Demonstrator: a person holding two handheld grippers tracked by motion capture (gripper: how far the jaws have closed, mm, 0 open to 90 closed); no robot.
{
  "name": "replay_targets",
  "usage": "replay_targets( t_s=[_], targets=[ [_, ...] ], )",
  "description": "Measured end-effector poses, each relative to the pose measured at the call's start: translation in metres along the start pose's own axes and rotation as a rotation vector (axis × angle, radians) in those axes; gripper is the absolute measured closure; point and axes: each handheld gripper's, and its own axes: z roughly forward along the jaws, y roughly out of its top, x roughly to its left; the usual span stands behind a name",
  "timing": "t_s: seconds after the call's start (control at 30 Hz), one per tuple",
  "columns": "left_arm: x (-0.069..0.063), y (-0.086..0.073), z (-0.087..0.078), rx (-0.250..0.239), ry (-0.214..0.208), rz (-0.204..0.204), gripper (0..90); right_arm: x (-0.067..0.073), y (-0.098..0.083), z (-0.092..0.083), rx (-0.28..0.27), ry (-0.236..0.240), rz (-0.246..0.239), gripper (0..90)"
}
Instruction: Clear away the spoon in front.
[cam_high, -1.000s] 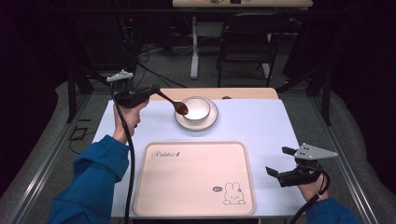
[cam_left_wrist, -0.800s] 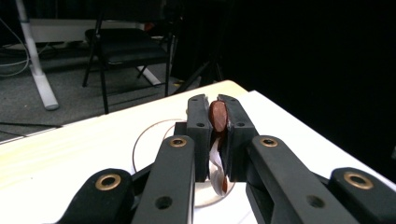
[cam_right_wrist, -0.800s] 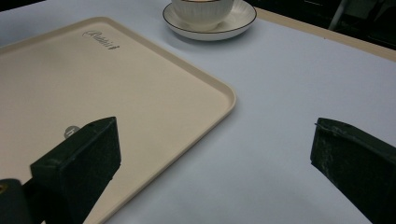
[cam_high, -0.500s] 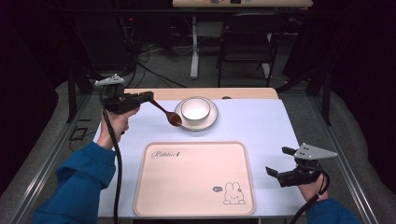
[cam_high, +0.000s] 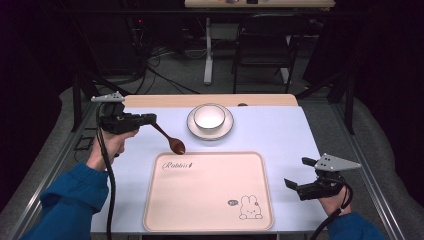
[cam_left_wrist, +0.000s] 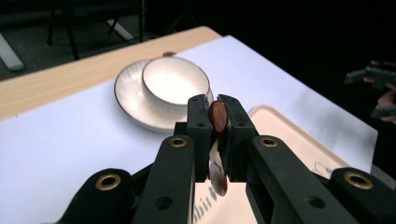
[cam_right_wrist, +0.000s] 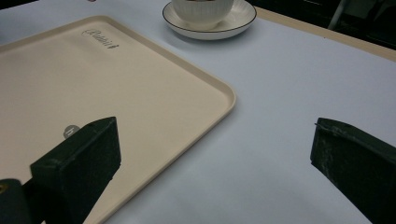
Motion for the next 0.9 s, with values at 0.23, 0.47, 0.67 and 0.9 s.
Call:
replay_targets(
  t_s=[0.23,0.47,0.67,0.9],
  targets=[
    [0.000,-0.012,-0.001,0.059,-0.039,-0.012,83.7,0.000,0.000,0.000,0.002,-0.001,-0.004,1.0],
    [-0.003,-0.020,0.005,0.136,-0.083,-0.003,83.7,0.000,0.000,0.000,0.002,-0.001,-0.001,1.0],
    [0.000,-0.027,0.006,0.188,-0.116,-0.014,83.7,0.000,0.000,0.000,0.001,-0.003,-0.002,1.0],
    [0.002,-0.037,0.011,0.268,-0.148,-0.017,83.7,0.000,0.000,-0.001,0.002,-0.005,-0.001,1.0]
  ],
)
